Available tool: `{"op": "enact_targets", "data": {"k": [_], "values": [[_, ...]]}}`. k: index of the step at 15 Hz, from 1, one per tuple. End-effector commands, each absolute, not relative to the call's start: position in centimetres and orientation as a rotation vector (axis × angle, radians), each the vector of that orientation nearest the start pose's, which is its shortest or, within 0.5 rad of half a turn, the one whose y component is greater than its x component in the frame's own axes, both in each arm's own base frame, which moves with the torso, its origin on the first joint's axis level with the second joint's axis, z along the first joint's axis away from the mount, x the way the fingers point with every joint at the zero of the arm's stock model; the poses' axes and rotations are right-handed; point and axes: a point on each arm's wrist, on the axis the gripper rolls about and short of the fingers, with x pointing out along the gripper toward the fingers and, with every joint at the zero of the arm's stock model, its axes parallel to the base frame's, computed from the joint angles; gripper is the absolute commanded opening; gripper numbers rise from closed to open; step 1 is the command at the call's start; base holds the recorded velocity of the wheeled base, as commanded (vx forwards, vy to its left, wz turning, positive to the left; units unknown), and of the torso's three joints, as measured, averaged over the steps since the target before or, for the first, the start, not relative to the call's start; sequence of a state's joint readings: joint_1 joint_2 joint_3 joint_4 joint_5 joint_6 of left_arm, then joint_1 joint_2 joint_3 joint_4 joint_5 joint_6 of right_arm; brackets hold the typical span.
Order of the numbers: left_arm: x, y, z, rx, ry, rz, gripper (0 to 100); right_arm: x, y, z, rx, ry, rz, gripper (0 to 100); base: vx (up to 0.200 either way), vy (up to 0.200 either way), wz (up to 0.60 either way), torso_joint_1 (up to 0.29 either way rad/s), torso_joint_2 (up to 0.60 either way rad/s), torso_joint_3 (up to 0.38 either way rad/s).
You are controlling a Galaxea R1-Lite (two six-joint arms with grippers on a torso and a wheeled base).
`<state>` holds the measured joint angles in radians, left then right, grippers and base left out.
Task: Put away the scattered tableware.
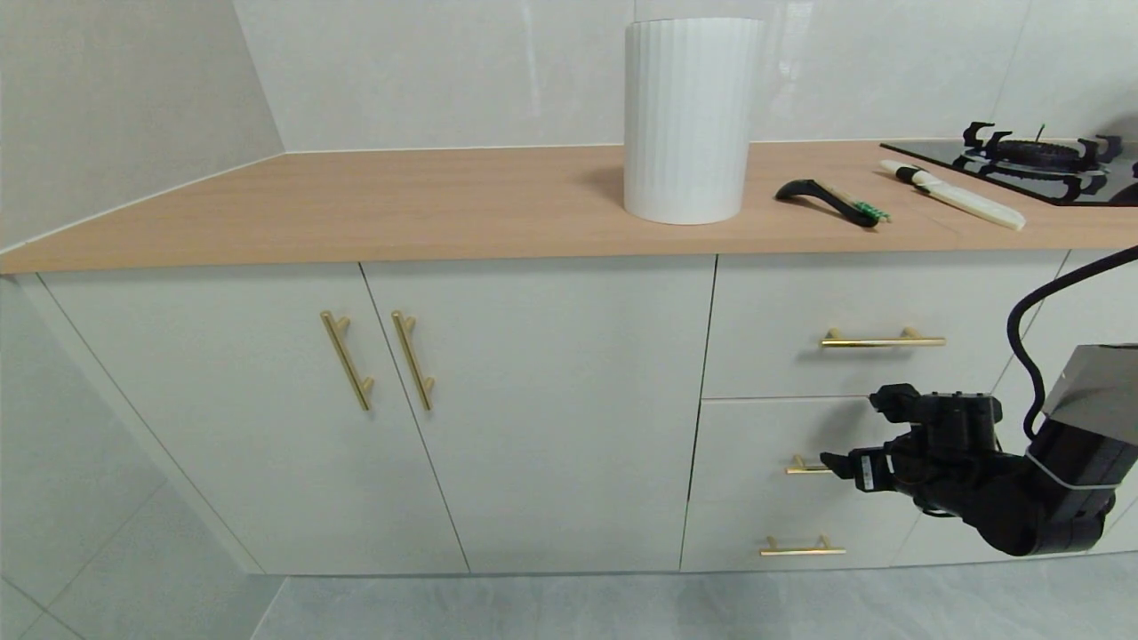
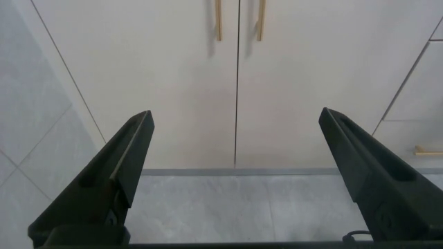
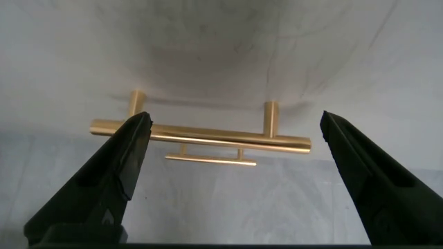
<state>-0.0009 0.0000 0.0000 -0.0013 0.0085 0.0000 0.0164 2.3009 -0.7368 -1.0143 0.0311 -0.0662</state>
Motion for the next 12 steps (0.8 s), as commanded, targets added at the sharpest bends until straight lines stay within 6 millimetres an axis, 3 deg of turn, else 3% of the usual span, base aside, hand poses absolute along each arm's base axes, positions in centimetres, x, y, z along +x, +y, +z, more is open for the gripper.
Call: {"op": "enact_targets", "data": {"k": [1, 12], "values": [[-2.3, 0.0, 7.6, 0.0, 0.0, 0.009, 100, 36.5, 0.7, -1.0, -0.061, 0.56, 0.063, 100, 0.0, 0.0, 0.0, 0.0, 0.0, 0.0], [-2.3, 0.0, 7.6, 0.0, 0.0, 0.009, 100, 37.2, 0.6, -2.1, -0.076, 0.516, 0.036, 100, 0.0, 0.0, 0.0, 0.0, 0.0, 0.0]]}}
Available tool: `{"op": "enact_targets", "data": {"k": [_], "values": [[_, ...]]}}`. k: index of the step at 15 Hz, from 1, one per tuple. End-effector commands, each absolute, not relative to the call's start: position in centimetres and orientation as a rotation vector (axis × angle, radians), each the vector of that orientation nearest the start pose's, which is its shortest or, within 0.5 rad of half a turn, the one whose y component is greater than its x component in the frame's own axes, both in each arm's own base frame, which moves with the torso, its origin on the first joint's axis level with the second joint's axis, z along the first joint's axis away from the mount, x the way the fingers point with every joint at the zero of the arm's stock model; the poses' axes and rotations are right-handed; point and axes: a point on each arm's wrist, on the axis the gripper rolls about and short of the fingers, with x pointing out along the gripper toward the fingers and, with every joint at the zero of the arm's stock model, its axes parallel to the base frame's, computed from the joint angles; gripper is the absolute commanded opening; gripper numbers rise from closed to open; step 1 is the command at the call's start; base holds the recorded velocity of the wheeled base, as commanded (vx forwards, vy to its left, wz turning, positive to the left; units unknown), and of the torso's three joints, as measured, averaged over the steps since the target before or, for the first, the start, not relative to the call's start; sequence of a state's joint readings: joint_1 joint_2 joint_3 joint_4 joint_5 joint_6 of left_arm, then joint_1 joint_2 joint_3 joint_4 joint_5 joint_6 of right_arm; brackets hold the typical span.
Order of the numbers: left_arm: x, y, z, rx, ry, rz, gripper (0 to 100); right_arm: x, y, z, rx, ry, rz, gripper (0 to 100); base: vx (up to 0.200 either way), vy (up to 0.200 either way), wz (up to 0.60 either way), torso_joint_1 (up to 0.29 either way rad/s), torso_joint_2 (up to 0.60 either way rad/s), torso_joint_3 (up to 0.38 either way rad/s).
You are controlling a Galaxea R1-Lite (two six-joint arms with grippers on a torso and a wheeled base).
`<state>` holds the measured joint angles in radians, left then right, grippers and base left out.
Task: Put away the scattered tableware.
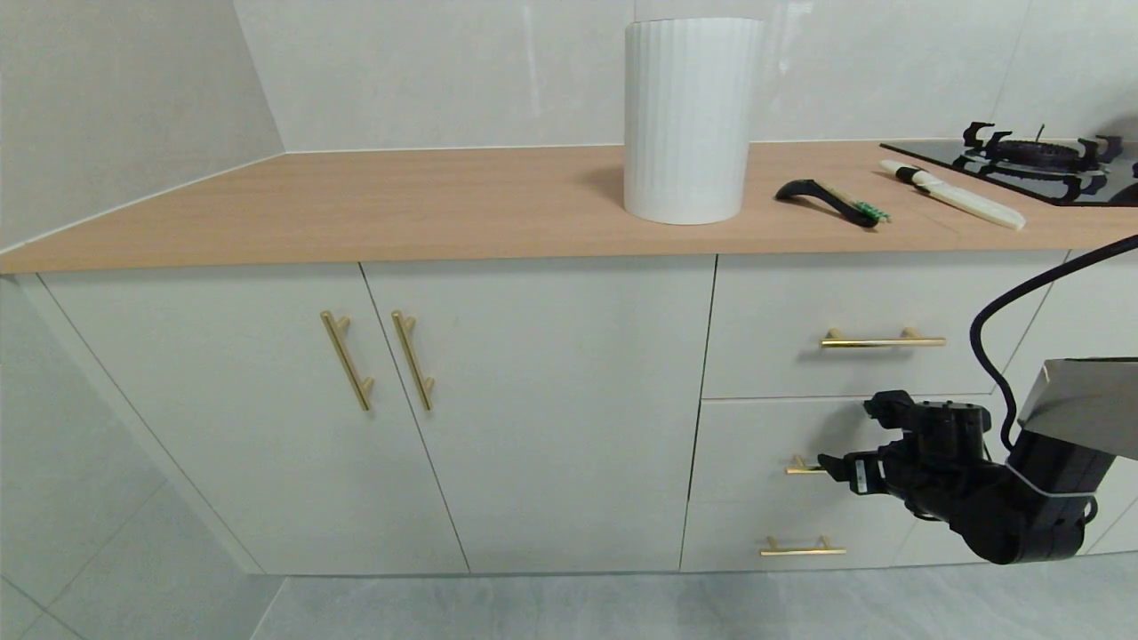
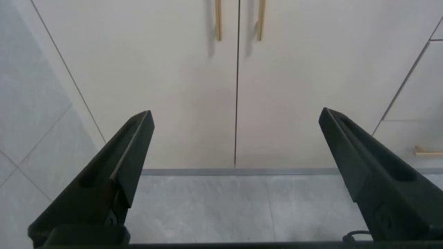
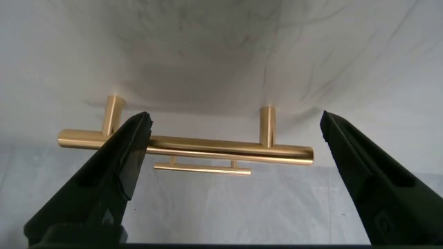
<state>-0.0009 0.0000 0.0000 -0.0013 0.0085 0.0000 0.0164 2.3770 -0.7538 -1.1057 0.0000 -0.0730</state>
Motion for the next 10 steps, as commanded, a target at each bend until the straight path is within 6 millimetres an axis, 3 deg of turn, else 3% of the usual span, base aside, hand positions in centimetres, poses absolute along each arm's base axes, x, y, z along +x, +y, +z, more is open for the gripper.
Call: {"op": "enact_targets", "data": {"k": [1, 10], "values": [[-2.27, 0.02, 7.57, 0.0, 0.0, 0.008, 100, 37.16, 0.63, -2.18, -0.076, 0.518, 0.036, 100, 0.0, 0.0, 0.0, 0.0, 0.0, 0.0], [-2.27, 0.02, 7.57, 0.0, 0.0, 0.009, 100, 37.15, 0.64, -2.81, -0.086, 0.505, 0.046, 100, 0.0, 0.0, 0.0, 0.0, 0.0, 0.0]]}}
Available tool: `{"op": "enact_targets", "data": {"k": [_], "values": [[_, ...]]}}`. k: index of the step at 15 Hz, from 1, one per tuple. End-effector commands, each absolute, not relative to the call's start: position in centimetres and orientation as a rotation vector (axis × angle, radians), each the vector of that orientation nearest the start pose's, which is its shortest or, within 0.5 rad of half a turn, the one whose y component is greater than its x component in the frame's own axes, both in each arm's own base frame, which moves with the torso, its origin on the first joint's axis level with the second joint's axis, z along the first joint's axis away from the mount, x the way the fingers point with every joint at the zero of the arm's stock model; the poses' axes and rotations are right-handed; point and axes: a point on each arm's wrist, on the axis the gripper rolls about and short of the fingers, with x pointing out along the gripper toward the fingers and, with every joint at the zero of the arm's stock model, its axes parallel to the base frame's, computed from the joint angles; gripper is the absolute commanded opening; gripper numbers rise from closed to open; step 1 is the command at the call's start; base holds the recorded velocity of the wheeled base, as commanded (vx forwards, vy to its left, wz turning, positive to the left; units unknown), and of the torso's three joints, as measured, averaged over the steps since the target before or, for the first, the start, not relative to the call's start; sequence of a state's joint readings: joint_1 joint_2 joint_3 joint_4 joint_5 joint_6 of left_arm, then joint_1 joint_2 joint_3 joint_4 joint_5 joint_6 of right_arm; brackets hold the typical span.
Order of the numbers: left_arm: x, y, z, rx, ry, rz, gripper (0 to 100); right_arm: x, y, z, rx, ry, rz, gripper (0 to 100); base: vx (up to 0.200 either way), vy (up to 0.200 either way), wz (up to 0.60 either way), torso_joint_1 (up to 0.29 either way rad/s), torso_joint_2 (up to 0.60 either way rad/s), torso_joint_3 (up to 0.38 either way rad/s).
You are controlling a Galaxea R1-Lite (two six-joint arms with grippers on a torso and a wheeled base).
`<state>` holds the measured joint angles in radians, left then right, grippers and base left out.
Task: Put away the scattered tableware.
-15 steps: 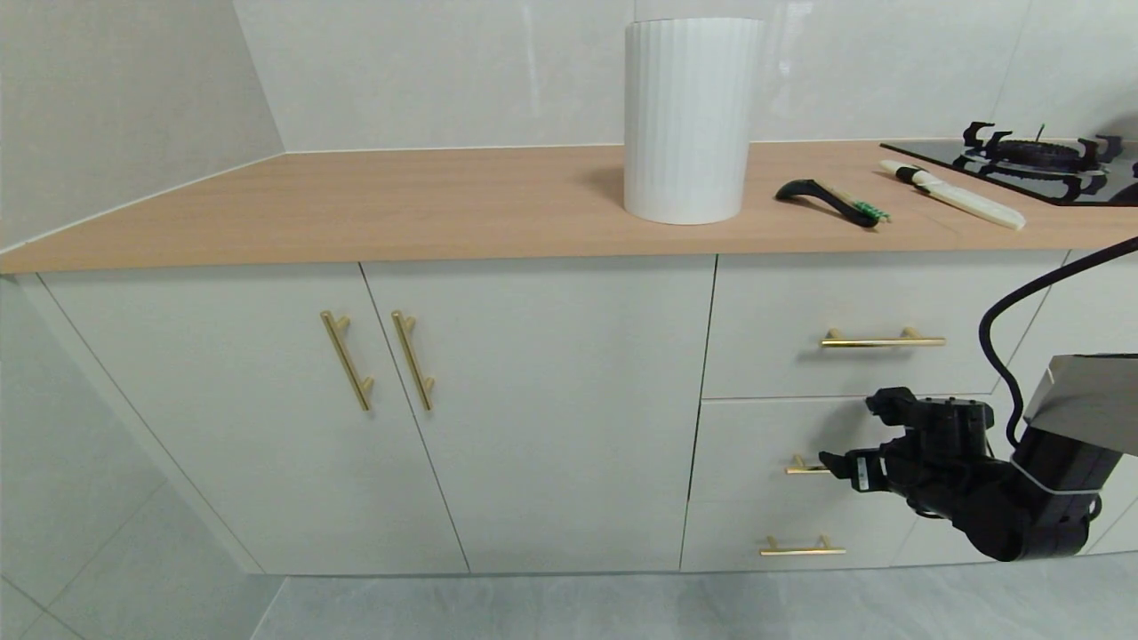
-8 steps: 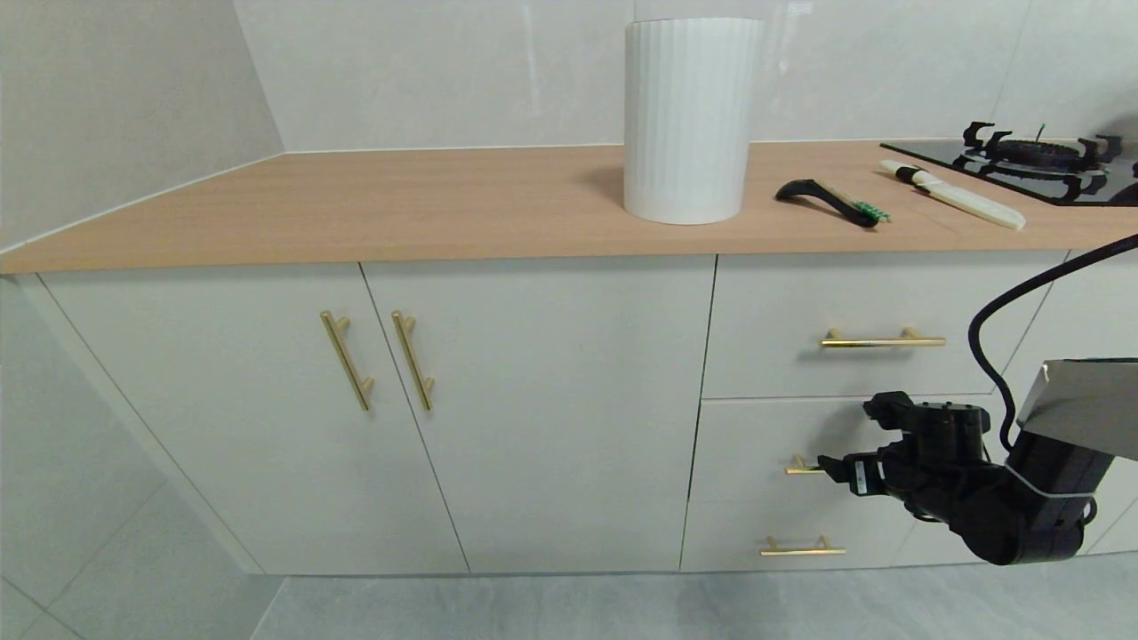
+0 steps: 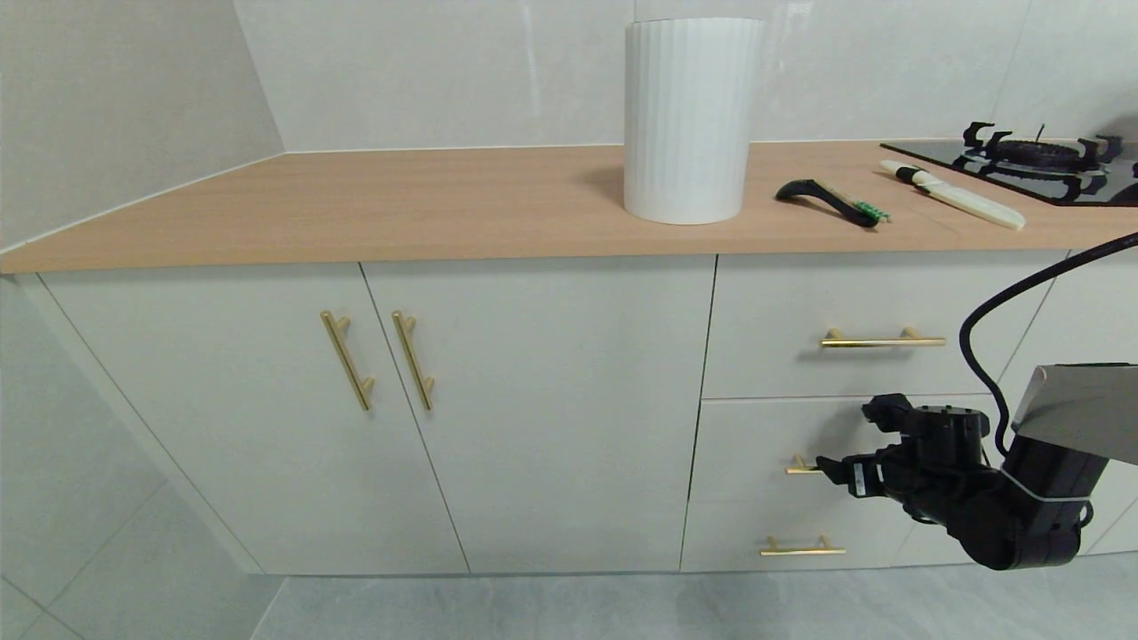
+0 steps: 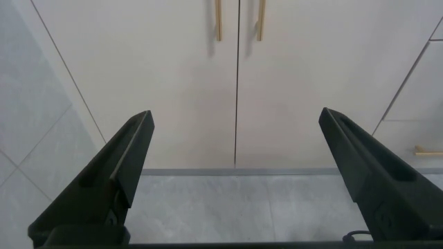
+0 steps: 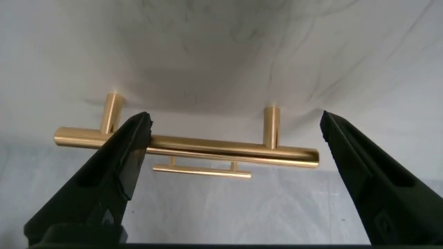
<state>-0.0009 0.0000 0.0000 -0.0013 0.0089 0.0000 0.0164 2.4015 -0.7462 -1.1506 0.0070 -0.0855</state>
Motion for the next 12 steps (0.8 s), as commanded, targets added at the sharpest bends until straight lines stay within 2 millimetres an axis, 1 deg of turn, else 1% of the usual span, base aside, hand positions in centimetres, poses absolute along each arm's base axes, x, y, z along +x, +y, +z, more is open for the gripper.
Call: {"op": "enact_targets", "data": {"k": [1, 9, 12], "values": [[-2.3, 0.0, 7.6, 0.0, 0.0, 0.008, 100, 37.1, 0.6, -2.9, -0.086, 0.506, 0.046, 100, 0.0, 0.0, 0.0, 0.0, 0.0, 0.0], [-2.3, 0.0, 7.6, 0.0, 0.0, 0.009, 100, 36.3, 0.8, -3.3, -0.089, 0.54, 0.051, 100, 0.0, 0.0, 0.0, 0.0, 0.0, 0.0], [-2.3, 0.0, 7.6, 0.0, 0.0, 0.009, 100, 35.0, 0.8, -2.9, -0.089, 0.554, 0.053, 100, 0.0, 0.0, 0.0, 0.0, 0.0, 0.0]]}}
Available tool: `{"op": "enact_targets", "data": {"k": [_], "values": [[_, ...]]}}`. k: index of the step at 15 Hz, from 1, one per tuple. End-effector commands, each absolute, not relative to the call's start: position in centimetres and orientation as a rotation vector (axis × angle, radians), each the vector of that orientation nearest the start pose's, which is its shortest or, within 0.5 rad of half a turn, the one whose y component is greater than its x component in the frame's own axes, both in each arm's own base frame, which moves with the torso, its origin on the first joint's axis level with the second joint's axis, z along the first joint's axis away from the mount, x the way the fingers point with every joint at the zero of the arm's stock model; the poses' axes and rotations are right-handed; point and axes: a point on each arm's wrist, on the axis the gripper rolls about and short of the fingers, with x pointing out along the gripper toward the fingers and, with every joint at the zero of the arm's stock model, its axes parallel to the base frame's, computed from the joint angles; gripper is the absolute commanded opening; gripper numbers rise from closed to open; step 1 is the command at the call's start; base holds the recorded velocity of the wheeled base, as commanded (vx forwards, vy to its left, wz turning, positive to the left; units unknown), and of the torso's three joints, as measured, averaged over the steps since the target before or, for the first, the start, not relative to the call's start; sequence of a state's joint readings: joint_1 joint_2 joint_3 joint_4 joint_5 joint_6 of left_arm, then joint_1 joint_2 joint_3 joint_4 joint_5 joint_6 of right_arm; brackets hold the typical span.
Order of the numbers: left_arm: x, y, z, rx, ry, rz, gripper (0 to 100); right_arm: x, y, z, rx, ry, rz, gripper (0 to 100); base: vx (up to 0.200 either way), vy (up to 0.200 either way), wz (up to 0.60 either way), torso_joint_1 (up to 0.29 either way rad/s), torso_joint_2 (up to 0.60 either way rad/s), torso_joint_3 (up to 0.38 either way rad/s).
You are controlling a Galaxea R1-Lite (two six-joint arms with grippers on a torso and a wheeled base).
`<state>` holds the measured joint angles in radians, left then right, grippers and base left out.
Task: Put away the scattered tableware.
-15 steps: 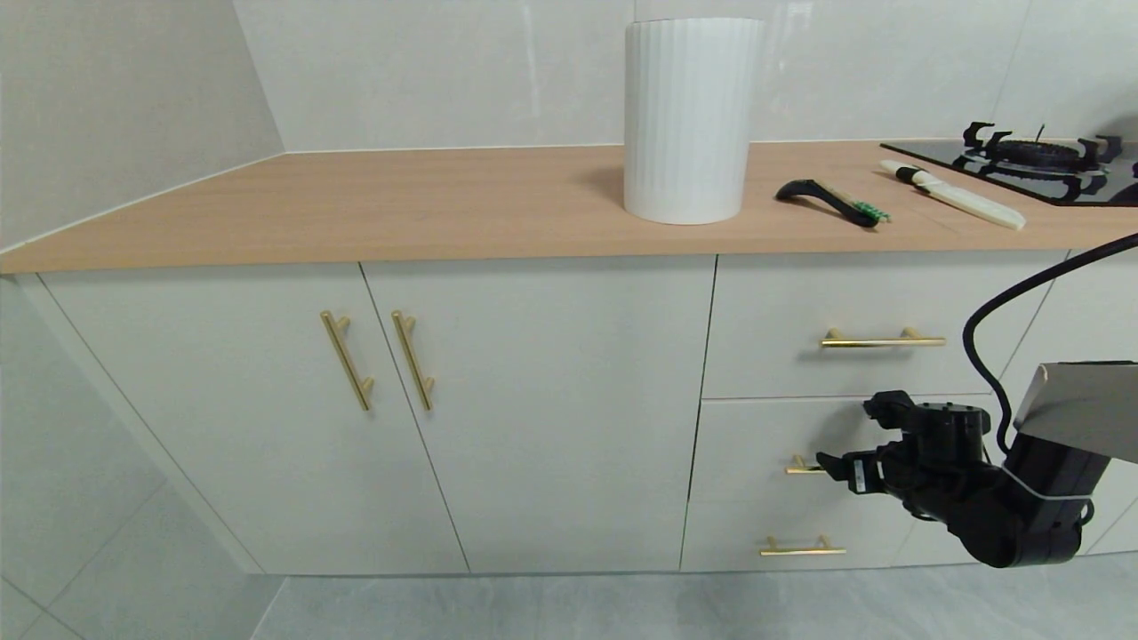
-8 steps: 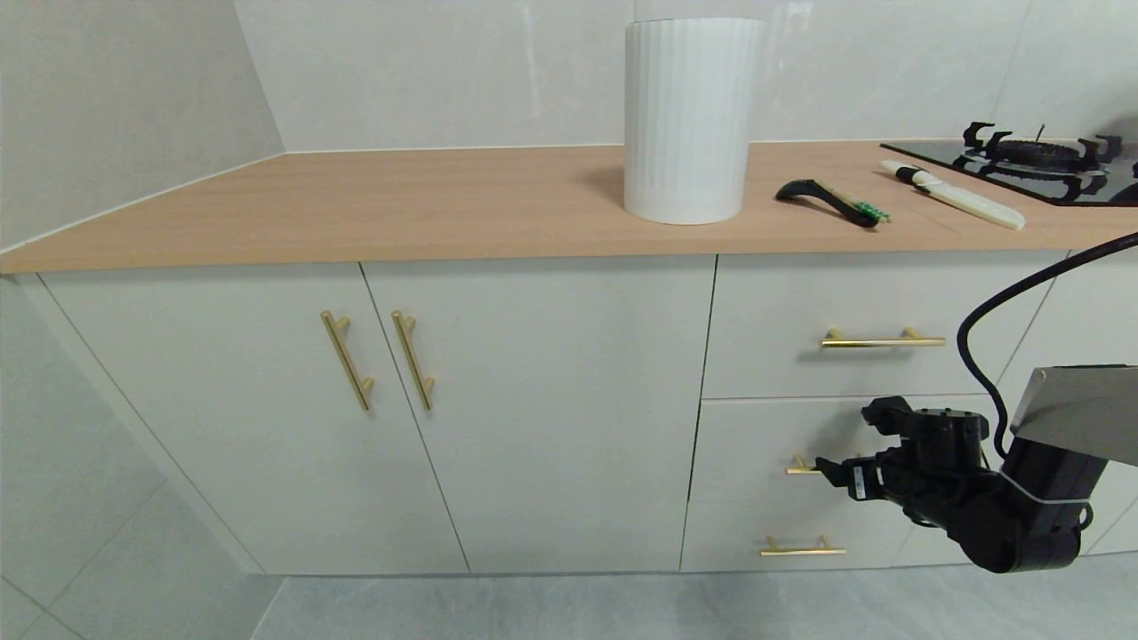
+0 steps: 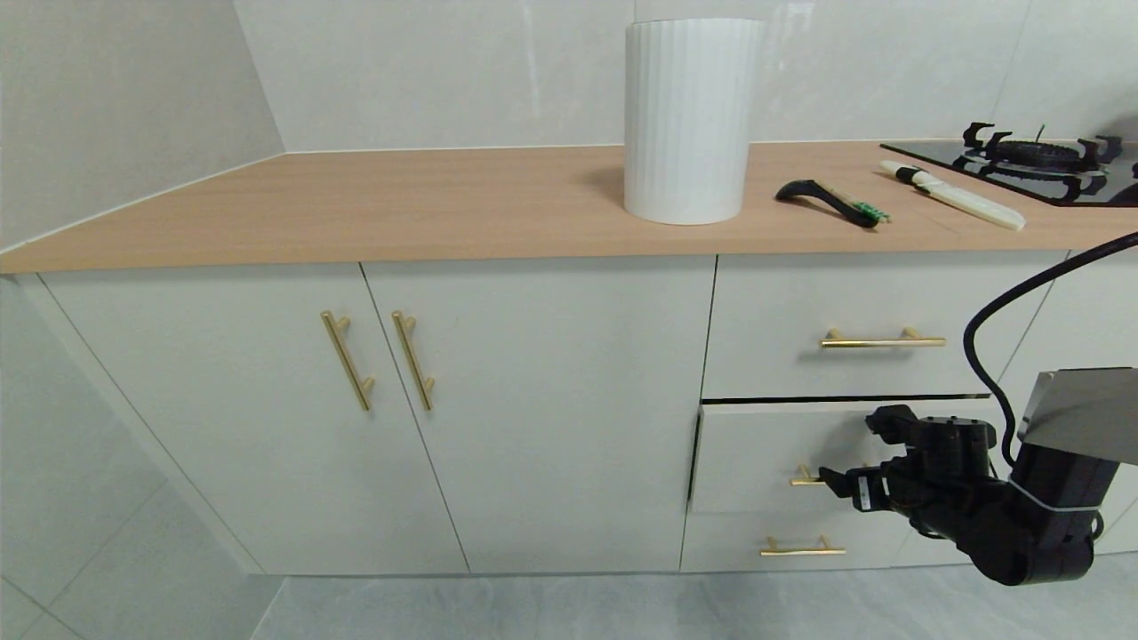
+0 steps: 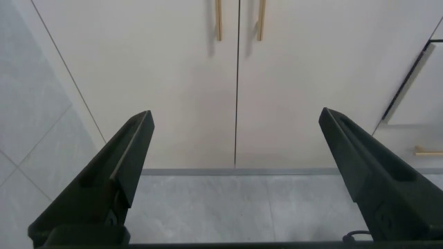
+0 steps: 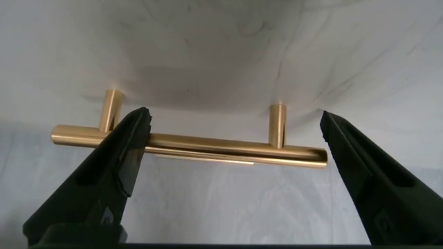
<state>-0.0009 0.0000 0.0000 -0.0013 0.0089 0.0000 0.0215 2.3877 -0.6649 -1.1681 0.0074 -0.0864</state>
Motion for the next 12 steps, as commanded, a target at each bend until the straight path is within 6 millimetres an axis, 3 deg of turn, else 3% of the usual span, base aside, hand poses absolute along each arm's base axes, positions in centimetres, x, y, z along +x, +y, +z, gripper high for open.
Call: {"op": "enact_targets", "data": {"k": [1, 4, 9, 12], "values": [[-2.3, 0.0, 7.6, 0.0, 0.0, 0.009, 100, 34.6, 0.8, -2.6, -0.089, 0.548, 0.052, 100, 0.0, 0.0, 0.0, 0.0, 0.0, 0.0], [-2.3, 0.0, 7.6, 0.0, 0.0, 0.008, 100, 32.7, 1.1, -1.2, -0.09, 0.538, 0.065, 100, 0.0, 0.0, 0.0, 0.0, 0.0, 0.0], [-2.3, 0.0, 7.6, 0.0, 0.0, 0.008, 100, 27.5, 1.4, 5.4, -0.073, 0.422, 0.148, 100, 0.0, 0.0, 0.0, 0.0, 0.0, 0.0], [-2.3, 0.0, 7.6, 0.0, 0.0, 0.009, 100, 26.0, 1.5, 10.8, -0.078, 0.313, 0.158, 100, 0.0, 0.0, 0.0, 0.0, 0.0, 0.0]]}}
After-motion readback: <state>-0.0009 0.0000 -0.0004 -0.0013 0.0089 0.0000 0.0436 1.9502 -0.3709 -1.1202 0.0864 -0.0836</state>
